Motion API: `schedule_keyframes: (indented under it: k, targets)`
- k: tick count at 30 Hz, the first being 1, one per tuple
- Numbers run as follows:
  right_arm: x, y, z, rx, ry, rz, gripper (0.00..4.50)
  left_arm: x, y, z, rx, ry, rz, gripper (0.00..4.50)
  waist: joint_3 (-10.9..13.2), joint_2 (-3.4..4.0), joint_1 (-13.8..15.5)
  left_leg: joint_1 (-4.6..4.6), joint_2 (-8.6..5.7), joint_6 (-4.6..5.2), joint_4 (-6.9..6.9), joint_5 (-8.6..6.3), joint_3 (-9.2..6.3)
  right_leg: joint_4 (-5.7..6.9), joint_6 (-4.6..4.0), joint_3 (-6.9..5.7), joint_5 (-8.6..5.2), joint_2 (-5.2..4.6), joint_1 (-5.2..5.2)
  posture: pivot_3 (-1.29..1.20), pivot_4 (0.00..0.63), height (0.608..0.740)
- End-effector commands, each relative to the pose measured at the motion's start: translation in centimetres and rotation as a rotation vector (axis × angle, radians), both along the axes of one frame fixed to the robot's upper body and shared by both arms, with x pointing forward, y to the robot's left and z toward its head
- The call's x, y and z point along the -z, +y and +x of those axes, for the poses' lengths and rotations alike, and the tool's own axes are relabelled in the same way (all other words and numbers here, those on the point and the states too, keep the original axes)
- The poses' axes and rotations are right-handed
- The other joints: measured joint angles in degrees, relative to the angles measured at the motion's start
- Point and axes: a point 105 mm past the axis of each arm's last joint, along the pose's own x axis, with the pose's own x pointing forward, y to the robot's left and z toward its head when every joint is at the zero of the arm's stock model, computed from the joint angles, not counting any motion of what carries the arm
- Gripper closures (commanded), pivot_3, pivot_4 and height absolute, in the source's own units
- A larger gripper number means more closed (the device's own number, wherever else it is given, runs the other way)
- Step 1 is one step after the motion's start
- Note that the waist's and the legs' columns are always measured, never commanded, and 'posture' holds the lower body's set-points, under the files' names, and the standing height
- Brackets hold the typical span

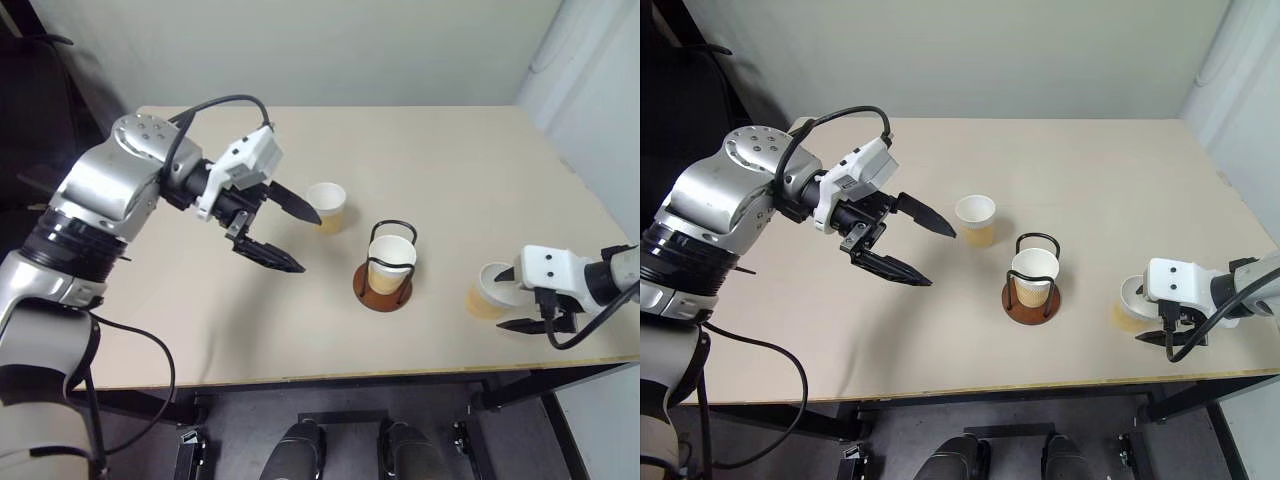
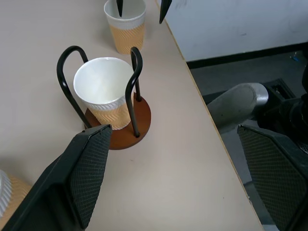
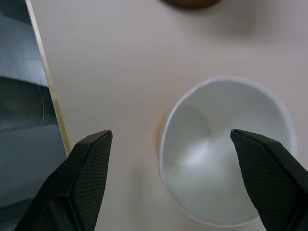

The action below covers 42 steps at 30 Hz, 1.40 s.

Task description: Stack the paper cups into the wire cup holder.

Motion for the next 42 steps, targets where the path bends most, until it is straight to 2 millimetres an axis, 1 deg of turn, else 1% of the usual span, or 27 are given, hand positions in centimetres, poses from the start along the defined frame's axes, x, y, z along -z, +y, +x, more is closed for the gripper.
schedule_keyframes:
  k: [1,3,10,11,15,18,20,21,22,24,25,29,31,36,39,42]
  targets:
    - [-0.6,0.1,0.5,-0.025,-0.037,-0.025,1.09,-1.0,0.3,-0.7,0.031,-0.034,-0.004,0.00,0.00,0.00,-0.01,0.01,0.00,0.02,0.00,-0.01,0.00,0.01,0.00,0.00,0.00,0.00,0.01,0.00,0.150,0.740]
    - [-0.6,0.2,0.6,-0.032,-0.038,-0.031,1.69,-0.9,0.4,-0.7,0.032,-0.038,0.000,0.00,0.00,0.00,-0.03,0.01,0.00,0.07,0.00,-0.03,-0.01,0.02,-0.01,0.00,0.02,0.00,0.01,0.00,0.150,0.740]
    - [-0.6,0.9,0.8,-0.053,-0.035,-0.033,4.34,-0.4,0.8,-1.0,0.051,-0.069,0.012,0.00,0.00,0.00,-0.11,0.01,0.00,0.15,-0.01,-0.07,-0.03,0.02,-0.02,0.00,0.04,0.01,0.00,0.00,0.150,0.740]
    - [-0.8,0.9,0.8,-0.053,-0.036,-0.031,4.47,-0.3,1.0,-0.9,0.048,-0.078,0.019,0.00,0.00,0.00,-0.10,0.01,0.00,0.15,-0.01,-0.07,-0.03,0.02,-0.02,0.00,0.04,0.01,0.00,0.00,0.150,0.740]
    - [-1.4,0.6,0.9,-0.040,-0.039,-0.021,4.47,-0.2,1.7,-0.4,0.029,-0.111,0.028,0.00,0.00,0.00,-0.09,0.00,0.00,0.11,-0.01,-0.05,-0.03,0.00,-0.03,-0.01,0.03,0.01,0.00,0.00,0.150,0.740]
    - [-2.9,0.3,1.1,-0.018,-0.070,-0.006,4.47,-1.1,2.0,0.1,0.015,-0.151,-0.013,0.00,0.00,0.00,-0.11,-0.01,-0.01,0.09,-0.01,-0.07,-0.03,0.00,-0.03,0.00,0.03,0.00,-0.01,0.00,0.150,0.740]
    - [-3.9,0.4,1.2,-0.012,-0.089,0.009,4.47,-1.5,2.3,0.3,0.005,-0.165,-0.025,0.00,0.00,0.00,-0.14,-0.01,-0.01,0.08,-0.02,-0.07,-0.03,0.01,-0.04,0.02,0.03,0.00,-0.03,0.00,0.150,0.740]
    - [-4.7,0.6,1.2,-0.012,-0.106,0.022,4.47,-1.7,2.5,0.6,-0.005,-0.176,-0.033,0.00,0.00,0.00,-0.14,-0.02,-0.01,0.08,-0.02,-0.08,-0.03,0.02,-0.04,0.02,0.04,0.00,-0.04,0.00,0.150,0.740]
    - [-5.8,1.0,1.2,-0.015,-0.122,0.047,4.47,-2.1,2.7,0.8,-0.019,-0.189,-0.040,0.00,0.00,0.00,-0.14,-0.02,-0.01,0.09,-0.05,-0.08,-0.03,0.02,-0.04,0.01,0.04,0.01,-0.05,0.00,0.150,0.740]
    - [-8.5,2.4,1.2,-0.027,-0.162,0.132,4.47,-2.9,3.2,1.5,-0.054,-0.214,-0.054,0.00,0.01,0.01,-0.24,-0.05,-0.01,0.07,-0.06,-0.08,-0.03,0.04,-0.06,0.03,0.04,0.01,-0.10,0.00,0.150,0.740]
    - [-9.6,3.1,1.1,-0.034,-0.176,0.169,4.47,-3.2,3.4,1.7,-0.068,-0.222,-0.058,0.00,0.01,0.01,-0.28,-0.09,-0.02,0.05,-0.08,-0.06,-0.02,0.06,-0.07,0.05,0.05,0.02,-0.17,0.00,0.150,0.740]
    - [-13.0,5.7,0.8,-0.076,-0.219,0.288,4.47,-3.7,3.9,2.2,-0.097,-0.235,-0.055,0.00,0.00,0.00,-0.36,-0.08,0.00,-0.02,-0.20,-0.06,-0.08,0.05,-0.22,0.02,-0.04,0.08,-0.22,0.00,0.150,0.740]
    - [-14.1,6.5,0.6,-0.095,-0.231,0.313,4.47,-3.7,4.0,2.2,-0.099,-0.236,-0.054,0.00,0.00,0.00,-0.32,-0.10,-0.01,-0.04,-0.30,-0.07,-0.09,0.03,-0.25,0.04,-0.06,0.09,-0.28,0.00,0.150,0.740]
    - [-15.8,8.7,0.0,-0.154,-0.230,0.366,4.47,-3.6,3.9,2.4,-0.100,-0.233,-0.054,0.00,0.00,0.00,-0.26,-0.17,0.00,-0.51,-0.43,0.13,-0.12,0.04,-0.41,-0.01,-0.22,0.09,-0.43,0.00,0.150,0.740]
    - [-15.6,9.7,-0.3,-0.183,-0.216,0.364,4.47,-3.6,3.8,2.5,-0.099,-0.231,-0.055,0.00,-0.01,-0.01,-0.25,-0.16,0.01,-0.53,-0.60,0.14,-0.12,0.03,-0.43,-0.02,-0.23,0.08,-0.48,0.00,0.150,0.740]
    - [-14.9,10.7,-0.2,-0.213,-0.192,0.367,4.47,-3.5,3.7,2.6,-0.096,-0.228,-0.057,0.00,-0.01,0.00,-0.24,-0.15,0.02,-0.55,-0.76,0.15,-0.12,0.04,-0.50,-0.06,-0.28,0.05,-0.52,0.00,0.150,0.740]
